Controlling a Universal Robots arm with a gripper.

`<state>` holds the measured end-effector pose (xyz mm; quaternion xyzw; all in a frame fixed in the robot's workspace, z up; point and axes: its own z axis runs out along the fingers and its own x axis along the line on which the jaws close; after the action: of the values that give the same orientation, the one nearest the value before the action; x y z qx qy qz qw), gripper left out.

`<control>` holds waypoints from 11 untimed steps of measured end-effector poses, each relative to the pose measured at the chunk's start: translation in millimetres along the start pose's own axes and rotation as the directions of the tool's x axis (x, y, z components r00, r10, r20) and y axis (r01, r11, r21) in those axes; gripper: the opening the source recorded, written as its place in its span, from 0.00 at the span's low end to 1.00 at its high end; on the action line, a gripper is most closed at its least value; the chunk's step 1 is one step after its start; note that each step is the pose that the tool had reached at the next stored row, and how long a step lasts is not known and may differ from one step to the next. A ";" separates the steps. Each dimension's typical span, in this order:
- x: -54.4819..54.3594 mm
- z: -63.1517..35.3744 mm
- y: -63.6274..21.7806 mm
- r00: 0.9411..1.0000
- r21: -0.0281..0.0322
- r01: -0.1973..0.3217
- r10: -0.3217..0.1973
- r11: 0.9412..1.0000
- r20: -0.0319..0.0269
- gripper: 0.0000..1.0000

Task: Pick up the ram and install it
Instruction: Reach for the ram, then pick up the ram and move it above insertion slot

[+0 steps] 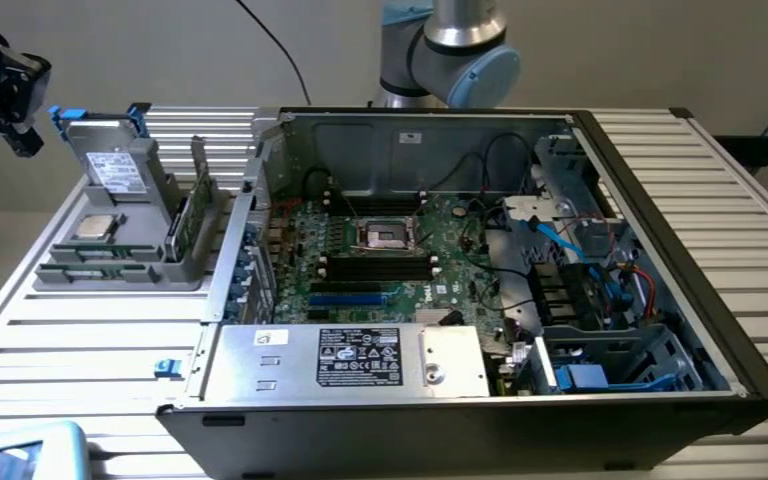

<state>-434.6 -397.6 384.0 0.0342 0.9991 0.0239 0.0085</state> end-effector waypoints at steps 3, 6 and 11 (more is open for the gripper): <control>0.2 0.1 0.7 1.000 0.000 0.000 0.000 1.000 0.000 0.11; 0.5 0.3 6.3 1.000 0.000 0.001 -0.001 1.000 0.000 0.11; 0.5 0.3 6.3 1.000 0.000 0.001 -0.001 1.000 0.000 0.11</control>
<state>-434.7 -391.3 384.0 0.0338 0.9991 0.0239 0.0084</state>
